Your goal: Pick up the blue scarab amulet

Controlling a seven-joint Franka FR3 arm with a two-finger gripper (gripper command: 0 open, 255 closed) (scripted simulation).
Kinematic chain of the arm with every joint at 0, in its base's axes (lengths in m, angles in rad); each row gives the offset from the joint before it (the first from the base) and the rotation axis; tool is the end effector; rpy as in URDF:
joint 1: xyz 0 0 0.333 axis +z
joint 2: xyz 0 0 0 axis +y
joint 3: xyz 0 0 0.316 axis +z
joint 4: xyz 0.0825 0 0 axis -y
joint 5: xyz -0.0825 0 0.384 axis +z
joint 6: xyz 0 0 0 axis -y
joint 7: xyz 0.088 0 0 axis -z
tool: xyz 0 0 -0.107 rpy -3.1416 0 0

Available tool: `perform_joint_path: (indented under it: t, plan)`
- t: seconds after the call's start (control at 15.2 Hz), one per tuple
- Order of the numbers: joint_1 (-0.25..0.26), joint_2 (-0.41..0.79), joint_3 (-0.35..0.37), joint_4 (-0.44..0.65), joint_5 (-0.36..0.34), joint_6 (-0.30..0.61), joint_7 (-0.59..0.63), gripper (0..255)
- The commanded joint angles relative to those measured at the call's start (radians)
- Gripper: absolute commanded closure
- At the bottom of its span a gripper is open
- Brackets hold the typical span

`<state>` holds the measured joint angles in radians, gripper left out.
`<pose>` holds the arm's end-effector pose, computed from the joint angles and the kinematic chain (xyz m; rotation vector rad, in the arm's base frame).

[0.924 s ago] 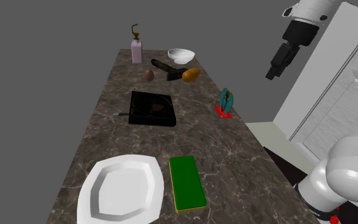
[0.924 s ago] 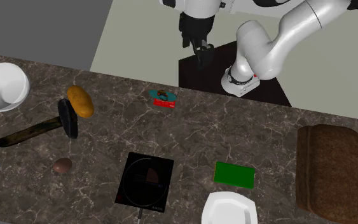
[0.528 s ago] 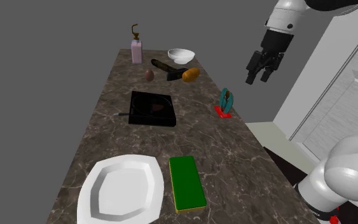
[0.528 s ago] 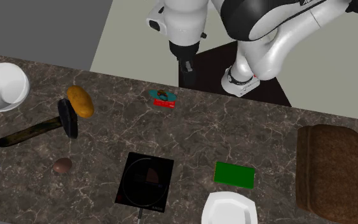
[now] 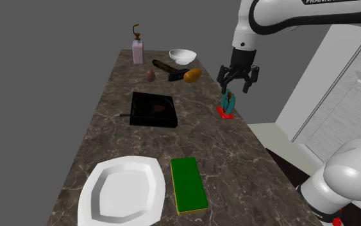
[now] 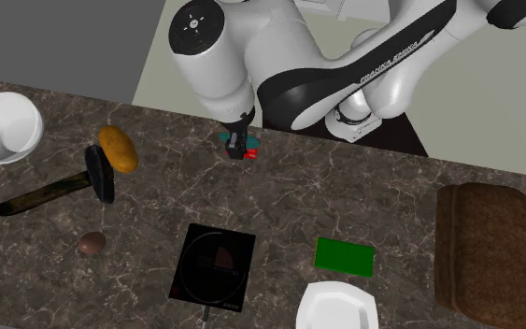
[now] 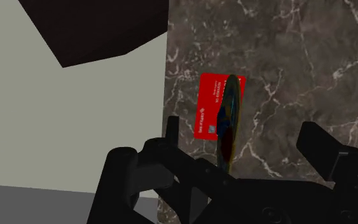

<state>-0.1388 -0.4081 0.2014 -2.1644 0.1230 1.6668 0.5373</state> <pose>0.4210 0.0488 0.5476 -3.0224 0.7917 0.1627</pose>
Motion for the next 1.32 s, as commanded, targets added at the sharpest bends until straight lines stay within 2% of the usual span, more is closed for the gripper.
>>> perform_joint_path:
  t: [0.0, 0.46, 0.53, 1.06, 1.25]
  plan:
    - [-0.005, 0.021, 0.008, -0.015, -0.002, 0.030, 0.026, 0]
    - [-0.003, 0.026, 0.013, -0.085, 0.001, 0.105, 0.023, 0]
    - [-0.003, 0.028, 0.013, -0.086, 0.001, 0.107, 0.022, 255]
    - [-0.003, 0.029, 0.013, -0.086, 0.001, 0.108, 0.022, 255]
    - [-0.003, 0.024, 0.011, -0.061, 0.000, 0.078, 0.024, 255]
